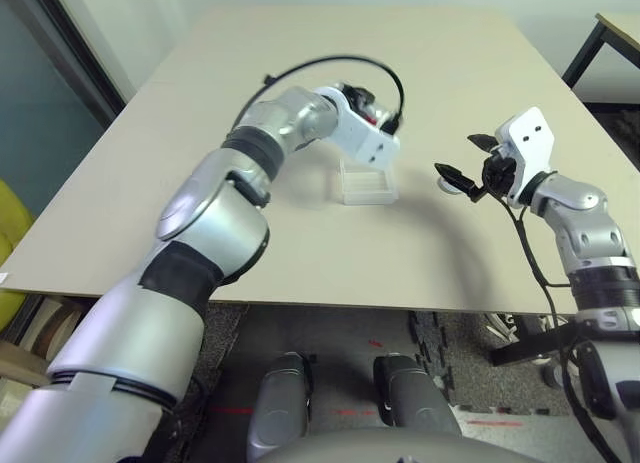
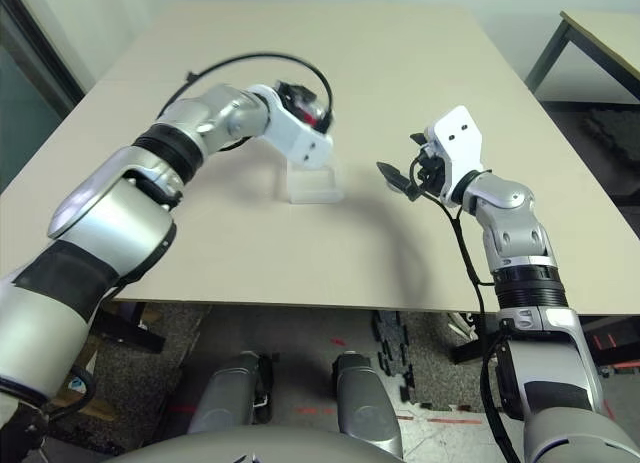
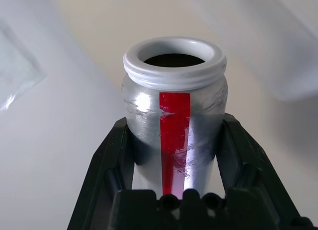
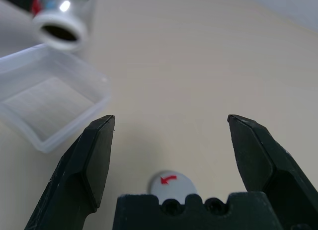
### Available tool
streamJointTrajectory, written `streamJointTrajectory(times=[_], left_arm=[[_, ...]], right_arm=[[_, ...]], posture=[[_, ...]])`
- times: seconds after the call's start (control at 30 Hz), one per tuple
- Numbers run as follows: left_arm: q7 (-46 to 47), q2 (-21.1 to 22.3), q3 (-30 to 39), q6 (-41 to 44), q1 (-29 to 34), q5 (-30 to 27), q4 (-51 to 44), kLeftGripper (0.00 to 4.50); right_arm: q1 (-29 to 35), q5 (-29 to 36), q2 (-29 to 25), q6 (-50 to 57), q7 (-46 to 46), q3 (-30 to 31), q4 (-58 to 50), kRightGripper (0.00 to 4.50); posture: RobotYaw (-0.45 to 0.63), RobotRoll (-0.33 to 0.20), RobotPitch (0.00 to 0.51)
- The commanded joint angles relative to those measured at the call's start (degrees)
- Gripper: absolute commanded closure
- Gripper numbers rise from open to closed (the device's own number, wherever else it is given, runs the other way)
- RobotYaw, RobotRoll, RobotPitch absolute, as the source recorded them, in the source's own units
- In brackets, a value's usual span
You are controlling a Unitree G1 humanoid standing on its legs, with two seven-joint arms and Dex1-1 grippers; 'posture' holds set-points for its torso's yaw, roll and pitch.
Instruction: Pour the medicine from the bottle into the box.
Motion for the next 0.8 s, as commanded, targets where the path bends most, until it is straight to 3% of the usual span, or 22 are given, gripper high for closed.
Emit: streamJointTrajectory(times=[0.03, 0.53, 0.7, 0.8], left_arm=[[1.27, -0.77, -2.25, 0.76, -2.77, 3.42, 1.29, 2.01], [-0.88, -0.19, 0.68, 0.36, -1.58, 1.63, 1.73, 2.01], [-5.53, 0.44, 6.86, 0.25, -0.54, -3.98, 1.60, 2.01], [-10.62, 1.29, 13.89, 0.63, 1.71, -10.60, 1.38, 2.01]], right_arm=[[1.29, 1.89, 0.62, 2.03, -1.31, -1.74, -2.57, 0.00], [0.68, 3.18, 0.65, 3.81, -2.11, -2.08, -3.40, 0.00], [0.17, 2.87, 0.86, 3.65, -1.72, -1.58, -2.72, 0.00], [0.05, 2.82, 0.85, 3.79, -1.13, -1.28, -2.53, 0.00]], posture=[[-0.14, 0.000, 0.047], [-0.12, 0.000, 0.044], [-0.11, 0.000, 0.050], [-0.10, 0.000, 0.054]])
